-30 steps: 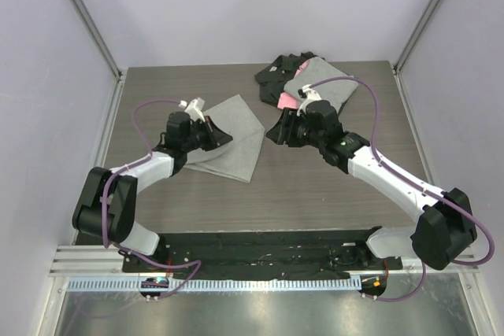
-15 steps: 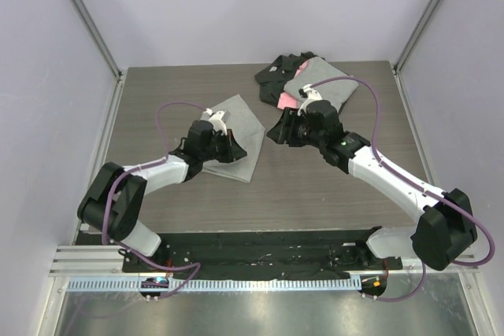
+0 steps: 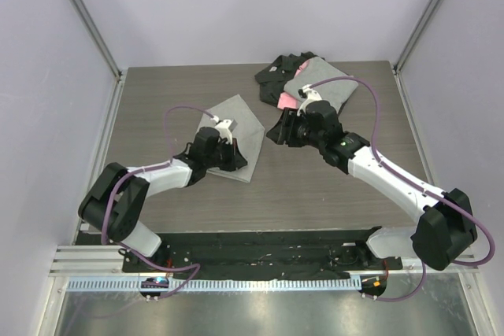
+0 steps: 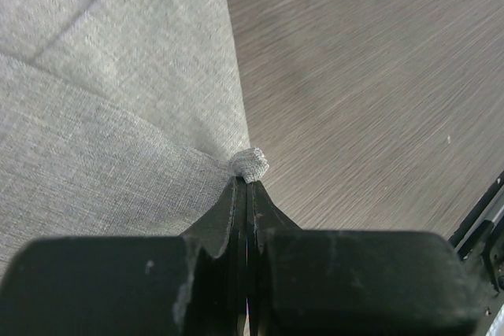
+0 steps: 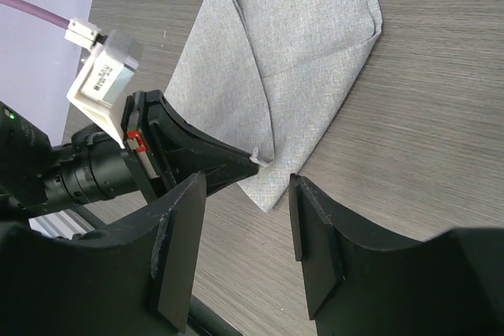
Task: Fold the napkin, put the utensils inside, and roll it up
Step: Fold the napkin
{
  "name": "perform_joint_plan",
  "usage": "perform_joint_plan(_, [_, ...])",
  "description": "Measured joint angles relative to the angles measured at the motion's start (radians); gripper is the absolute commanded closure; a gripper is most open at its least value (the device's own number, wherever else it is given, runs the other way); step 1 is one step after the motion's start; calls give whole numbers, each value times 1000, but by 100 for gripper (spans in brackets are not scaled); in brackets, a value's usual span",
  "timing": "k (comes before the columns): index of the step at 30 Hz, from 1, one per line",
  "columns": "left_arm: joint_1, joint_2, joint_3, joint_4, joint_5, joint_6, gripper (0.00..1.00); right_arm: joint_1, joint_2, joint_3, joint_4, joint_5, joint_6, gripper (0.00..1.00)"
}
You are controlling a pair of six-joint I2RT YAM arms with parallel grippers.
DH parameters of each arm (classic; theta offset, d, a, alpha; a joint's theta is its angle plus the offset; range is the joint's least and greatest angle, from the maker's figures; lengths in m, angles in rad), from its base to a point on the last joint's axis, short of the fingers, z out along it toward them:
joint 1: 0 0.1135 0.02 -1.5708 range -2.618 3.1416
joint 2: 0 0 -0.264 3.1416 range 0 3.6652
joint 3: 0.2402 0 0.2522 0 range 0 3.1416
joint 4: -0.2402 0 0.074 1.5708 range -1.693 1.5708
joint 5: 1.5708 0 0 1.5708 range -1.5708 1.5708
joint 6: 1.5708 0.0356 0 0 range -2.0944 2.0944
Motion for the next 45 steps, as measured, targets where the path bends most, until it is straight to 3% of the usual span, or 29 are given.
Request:
perform_joint_plan(9, [-19, -5, -49, -29, -14, 4, 99, 7, 0, 0, 0, 3, 0, 46])
perform_joint_plan(11, [-21, -13, -55, -36, -18, 3, 87, 7, 0, 0, 0, 3, 0, 46])
perform_joint_plan(12, [-21, -20, -55, -42, -19, 2, 67, 7, 0, 0, 0, 3, 0, 46])
perform_joint_plan(15, [-22, -47, -55, -55, -25, -4, 39, 9, 0, 0, -1, 5, 0, 46])
perform_joint_plan(20, [-22, -103, -30, -101, -25, -10, 22, 11, 0, -2, -10, 10, 0, 45])
perform_joint_plan(31, [29, -304, 46, -275, -144, 5, 9, 25, 18, -53, -13, 12, 32, 45])
perform_joint_plan(35, [140, -326, 47, -374, -250, -18, 7, 73, 97, -69, 20, -4, 72, 45])
perform_joint_plan(40, [361, -319, 46, -485, -289, -109, 6, 111, 220, -84, 68, -40, 135, 45])
perform_joint_plan(45, [435, -319, 44, -518, -285, -161, 5, 113, 312, -86, 114, -65, 186, 45])
